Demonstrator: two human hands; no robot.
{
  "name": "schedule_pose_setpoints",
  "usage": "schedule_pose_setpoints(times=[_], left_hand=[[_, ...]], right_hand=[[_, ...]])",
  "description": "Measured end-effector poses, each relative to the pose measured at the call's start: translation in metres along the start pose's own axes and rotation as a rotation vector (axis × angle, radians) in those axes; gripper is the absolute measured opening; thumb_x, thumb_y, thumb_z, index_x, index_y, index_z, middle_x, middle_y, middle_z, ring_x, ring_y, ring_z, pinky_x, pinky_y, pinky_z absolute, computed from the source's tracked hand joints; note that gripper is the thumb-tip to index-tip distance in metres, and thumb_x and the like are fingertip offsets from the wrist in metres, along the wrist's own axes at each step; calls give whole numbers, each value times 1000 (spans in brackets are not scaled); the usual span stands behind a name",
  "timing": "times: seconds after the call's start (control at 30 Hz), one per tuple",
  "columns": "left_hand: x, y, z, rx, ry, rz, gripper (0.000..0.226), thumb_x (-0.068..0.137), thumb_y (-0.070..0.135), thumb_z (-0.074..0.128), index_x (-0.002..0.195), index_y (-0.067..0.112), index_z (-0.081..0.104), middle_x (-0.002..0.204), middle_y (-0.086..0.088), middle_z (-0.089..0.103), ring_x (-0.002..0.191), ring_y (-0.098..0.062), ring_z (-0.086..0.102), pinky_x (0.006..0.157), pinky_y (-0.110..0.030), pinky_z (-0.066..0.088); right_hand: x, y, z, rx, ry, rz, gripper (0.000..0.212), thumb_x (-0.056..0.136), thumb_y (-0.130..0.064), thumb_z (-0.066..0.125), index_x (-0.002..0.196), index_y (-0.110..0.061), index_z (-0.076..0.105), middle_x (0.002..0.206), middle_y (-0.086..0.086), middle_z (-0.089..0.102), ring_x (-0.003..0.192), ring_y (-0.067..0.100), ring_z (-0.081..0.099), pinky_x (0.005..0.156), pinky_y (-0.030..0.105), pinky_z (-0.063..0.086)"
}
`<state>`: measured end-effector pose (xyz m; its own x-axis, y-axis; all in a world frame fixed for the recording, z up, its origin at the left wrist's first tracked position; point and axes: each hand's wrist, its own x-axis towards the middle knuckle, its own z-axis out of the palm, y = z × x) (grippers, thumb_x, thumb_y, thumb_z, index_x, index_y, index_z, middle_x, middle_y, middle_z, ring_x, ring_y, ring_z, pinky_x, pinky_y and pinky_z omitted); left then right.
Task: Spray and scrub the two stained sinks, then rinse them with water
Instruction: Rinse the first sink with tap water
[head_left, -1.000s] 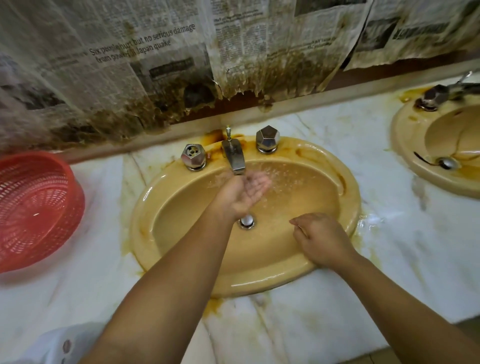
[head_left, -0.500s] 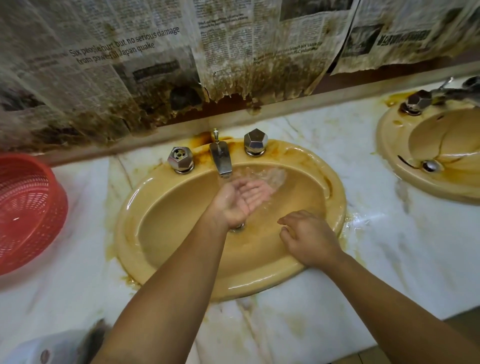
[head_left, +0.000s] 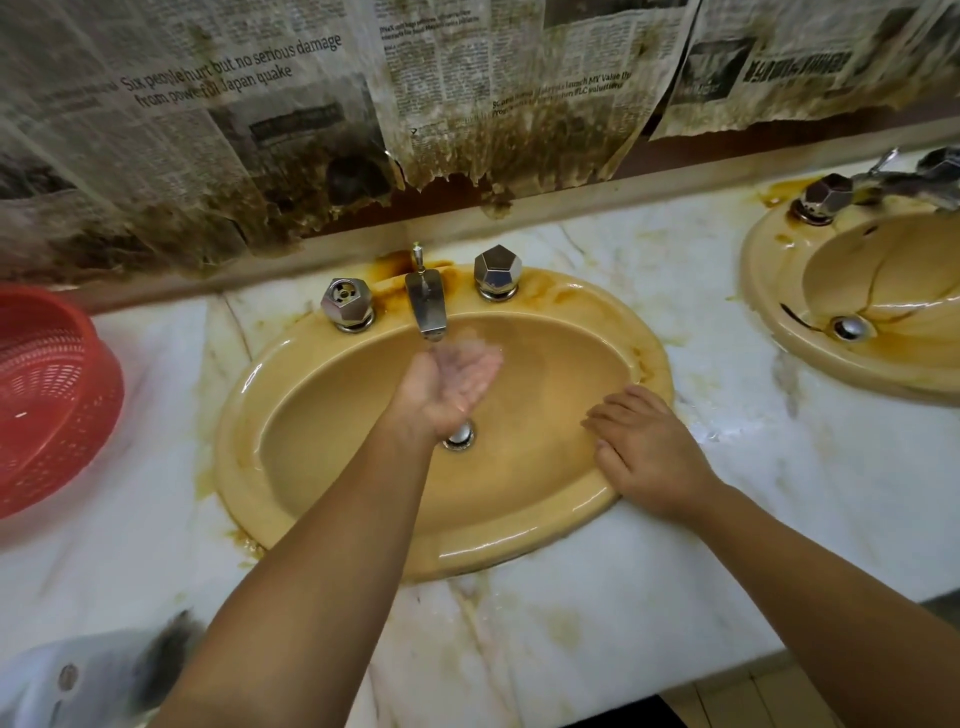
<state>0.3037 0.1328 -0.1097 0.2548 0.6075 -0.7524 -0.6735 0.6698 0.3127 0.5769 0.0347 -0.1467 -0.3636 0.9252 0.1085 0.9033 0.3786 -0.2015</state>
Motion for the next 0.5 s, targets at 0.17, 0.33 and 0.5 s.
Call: schedule_pose_setpoints(times=[0.17,0.33,0.5], left_hand=[[1,0,-4,-127,89,83,37,107,14,44,135,-8,54,125,-30,66,118,-42,65,105,-46,53],[-11,-29,14,152,-77,5,37,107,16,45,127,-10,62,124,-27,68,114,-38,69,95,-42,59],[-28,-60,3,420,23,7,38,105,17,45,121,-12,65,122,-29,69,114,-38,69,106,-44,53]], right_hand=[[11,5,-2,-132,-122,-85,48,92,-35,38,101,-13,79,103,0,76,108,21,65,119,38,22],[33,16,-12,-178,-369,-156,63,86,-49,17,94,-19,71,95,-2,70,95,18,64,109,30,29],[53,0,-18,-262,-558,-51,68,92,-48,15,114,-18,71,120,6,68,117,22,56,115,37,29]])
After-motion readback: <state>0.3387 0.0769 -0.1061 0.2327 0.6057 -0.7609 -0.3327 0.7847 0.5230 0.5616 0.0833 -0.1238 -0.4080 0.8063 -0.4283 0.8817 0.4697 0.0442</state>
